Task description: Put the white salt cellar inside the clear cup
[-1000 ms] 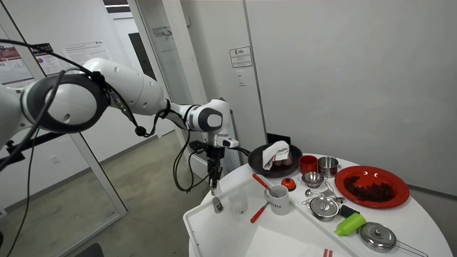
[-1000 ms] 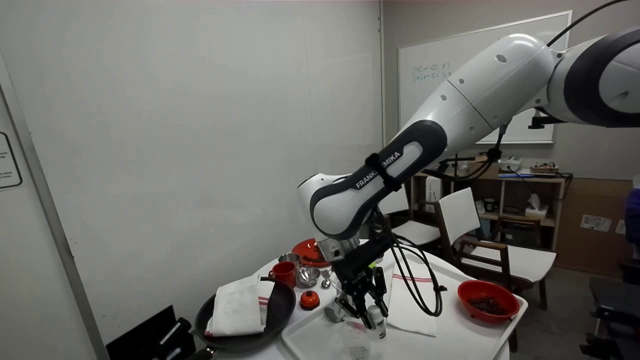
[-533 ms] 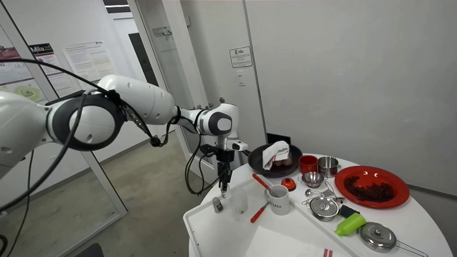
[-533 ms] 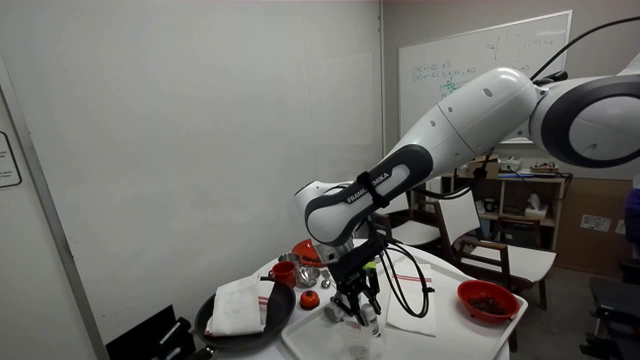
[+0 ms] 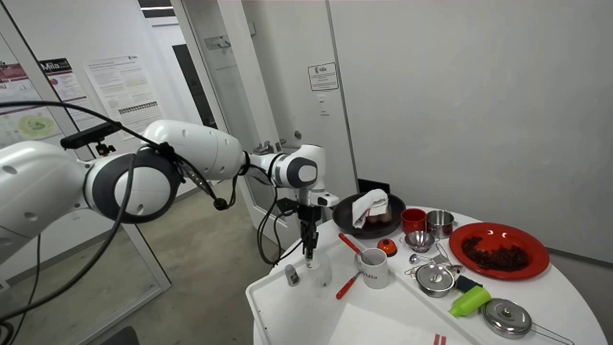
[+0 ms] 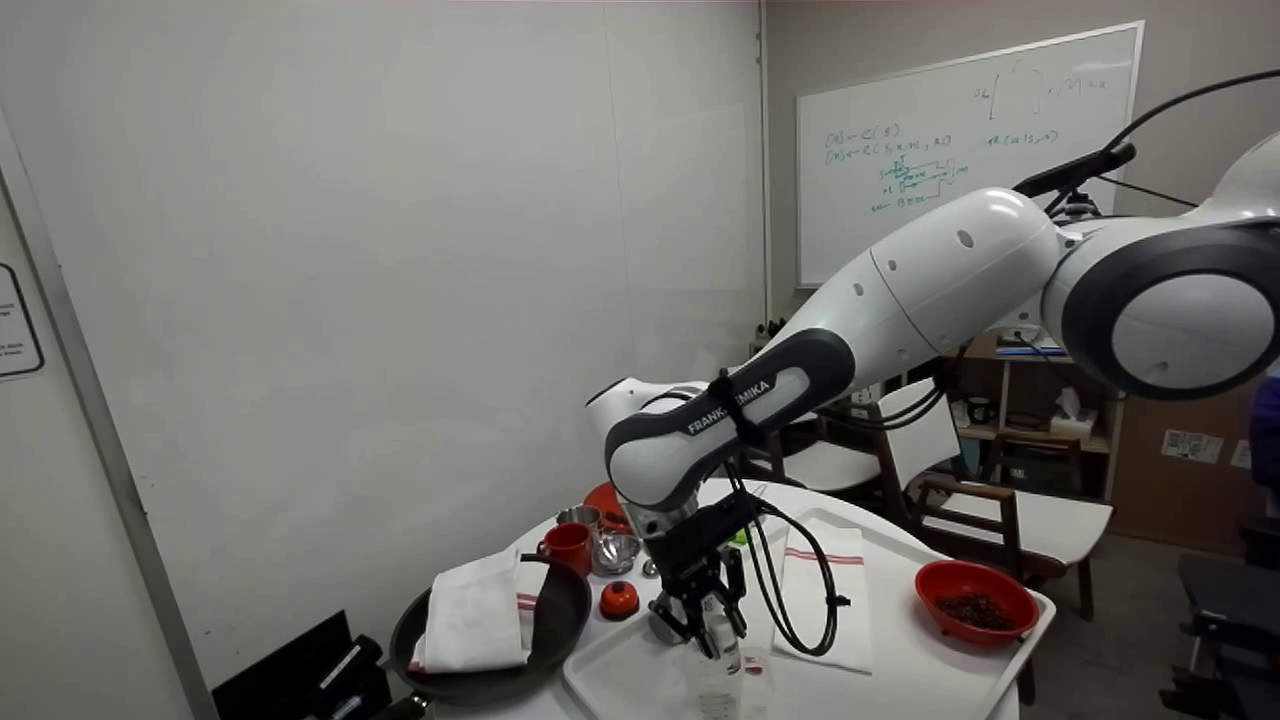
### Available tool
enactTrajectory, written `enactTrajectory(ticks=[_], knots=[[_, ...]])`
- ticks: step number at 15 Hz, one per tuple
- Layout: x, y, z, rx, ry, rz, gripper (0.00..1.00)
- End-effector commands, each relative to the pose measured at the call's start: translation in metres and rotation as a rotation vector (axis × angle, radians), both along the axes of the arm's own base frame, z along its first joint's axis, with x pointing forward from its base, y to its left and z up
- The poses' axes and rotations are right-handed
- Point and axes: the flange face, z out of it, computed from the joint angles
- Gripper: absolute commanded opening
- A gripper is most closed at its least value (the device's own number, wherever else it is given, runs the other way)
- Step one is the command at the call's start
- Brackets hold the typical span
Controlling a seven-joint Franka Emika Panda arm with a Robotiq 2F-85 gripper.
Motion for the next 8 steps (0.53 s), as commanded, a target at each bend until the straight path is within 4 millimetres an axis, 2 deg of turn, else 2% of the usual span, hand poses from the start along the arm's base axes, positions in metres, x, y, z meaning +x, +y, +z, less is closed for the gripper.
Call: enactTrajectory(ticks=[1,8], knots=[[0.01,0.001,0.001,-0.011,-0.018,-0.017,0.17],[0.012,0.004,-0.012,-0.007,-0.016,-0.018,0.17]])
